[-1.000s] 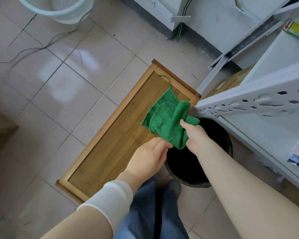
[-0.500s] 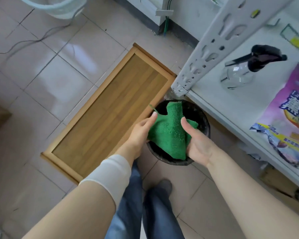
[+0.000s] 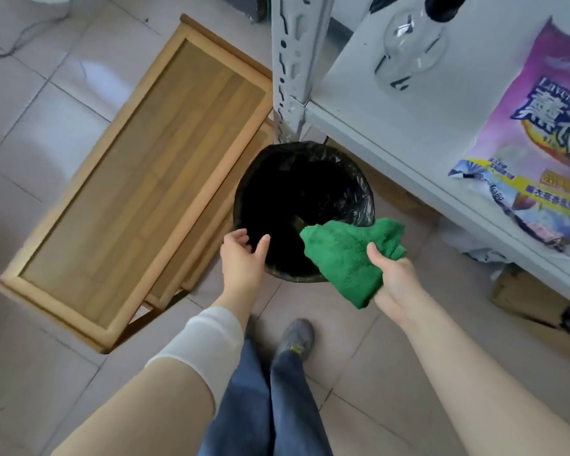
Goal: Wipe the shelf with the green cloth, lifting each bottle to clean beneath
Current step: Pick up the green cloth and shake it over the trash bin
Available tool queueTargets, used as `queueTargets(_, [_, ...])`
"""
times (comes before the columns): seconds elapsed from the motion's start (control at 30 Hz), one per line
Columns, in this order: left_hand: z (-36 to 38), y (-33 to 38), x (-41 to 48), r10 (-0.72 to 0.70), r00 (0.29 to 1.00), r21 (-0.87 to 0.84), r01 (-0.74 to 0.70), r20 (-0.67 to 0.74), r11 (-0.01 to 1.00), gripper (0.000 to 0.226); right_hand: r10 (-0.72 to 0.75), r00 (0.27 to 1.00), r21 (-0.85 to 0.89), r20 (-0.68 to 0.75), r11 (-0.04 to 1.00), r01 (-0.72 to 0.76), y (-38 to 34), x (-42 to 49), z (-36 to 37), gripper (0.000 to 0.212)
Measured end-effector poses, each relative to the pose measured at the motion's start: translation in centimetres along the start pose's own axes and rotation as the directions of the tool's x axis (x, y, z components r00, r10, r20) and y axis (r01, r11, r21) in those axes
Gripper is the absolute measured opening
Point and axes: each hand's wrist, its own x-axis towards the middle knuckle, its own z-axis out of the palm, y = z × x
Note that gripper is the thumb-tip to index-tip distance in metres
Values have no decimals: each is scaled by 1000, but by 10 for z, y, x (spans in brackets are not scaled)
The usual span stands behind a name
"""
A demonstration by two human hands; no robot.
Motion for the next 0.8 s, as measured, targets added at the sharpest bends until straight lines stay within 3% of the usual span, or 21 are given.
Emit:
queueTargets(0.07, [6,-17,23,-114,991,115,121,-69,986,73,17,1000,80,-21,997,-16,5,19,-13,25])
queueTargets(0.17, [18,-35,52,-269,963,-123,271,29,955,76,55,996,145,74,987,-66,12,41,-26,28])
queueTargets(0.27, [21,-47,67,-203,975,-152,215,89,965,63,38,991,179,131,982,-61,19,55,-30,43])
queueTargets(0.4, [16,-50,83,-194,972,-154,213,130,965,50,8,986,239,165,970,-48,25,62,-30,36])
queueTargets(0.5, [15,-46,90,-140,973,-54,152,184,987,47,-16,972,243,233,969,-42,27,63,-29,29])
queueTargets(0.7, [20,-36,71,55,989,19,-58,136,998,39,-12,973,271,232,961,-53,21,50,-32,31])
queueTargets(0.8, [9,-31,48,65,993,63,-71,103,995,38,-10,968,220,250,974,-47,14,25,-32,32])
